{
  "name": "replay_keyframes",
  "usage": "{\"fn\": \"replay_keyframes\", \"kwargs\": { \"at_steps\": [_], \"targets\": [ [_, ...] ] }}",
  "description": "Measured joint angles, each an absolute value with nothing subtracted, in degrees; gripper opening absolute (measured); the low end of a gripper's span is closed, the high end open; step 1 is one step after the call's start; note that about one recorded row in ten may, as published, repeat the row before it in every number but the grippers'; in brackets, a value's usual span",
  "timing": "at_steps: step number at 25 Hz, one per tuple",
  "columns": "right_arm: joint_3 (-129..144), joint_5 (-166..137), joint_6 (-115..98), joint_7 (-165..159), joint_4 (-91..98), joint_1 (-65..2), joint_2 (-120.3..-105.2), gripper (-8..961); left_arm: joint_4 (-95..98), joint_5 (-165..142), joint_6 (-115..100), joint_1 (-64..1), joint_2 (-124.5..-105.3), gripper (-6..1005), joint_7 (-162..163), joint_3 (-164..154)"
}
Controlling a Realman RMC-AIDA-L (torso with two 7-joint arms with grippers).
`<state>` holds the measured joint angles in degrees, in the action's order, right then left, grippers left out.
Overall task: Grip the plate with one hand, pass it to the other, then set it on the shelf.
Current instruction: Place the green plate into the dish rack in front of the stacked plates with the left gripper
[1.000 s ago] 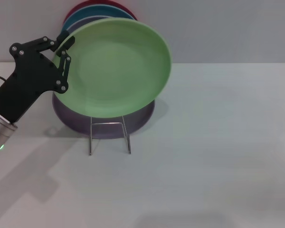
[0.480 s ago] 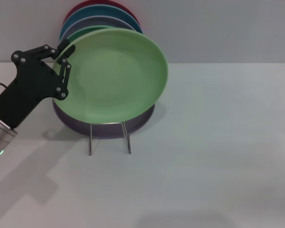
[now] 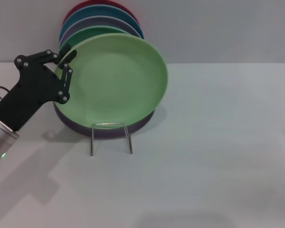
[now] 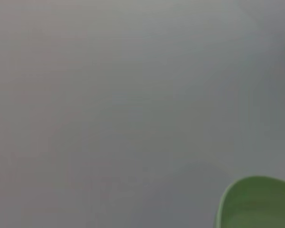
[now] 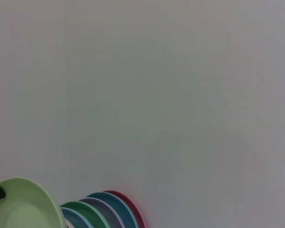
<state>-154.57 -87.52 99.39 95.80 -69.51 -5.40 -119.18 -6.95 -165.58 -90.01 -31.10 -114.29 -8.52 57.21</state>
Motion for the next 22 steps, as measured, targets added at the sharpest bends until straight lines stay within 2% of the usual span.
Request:
{"fn": "replay_keyframes", "kwargs": {
  "at_steps": [22],
  "targets": [
    [-153.61, -87.33, 99.49, 95.80, -70.77, -4.80, -119.09, 694, -5.02, -165.59, -87.75, -30.66, -115.81, 169, -9.27, 56.29]
  ]
}}
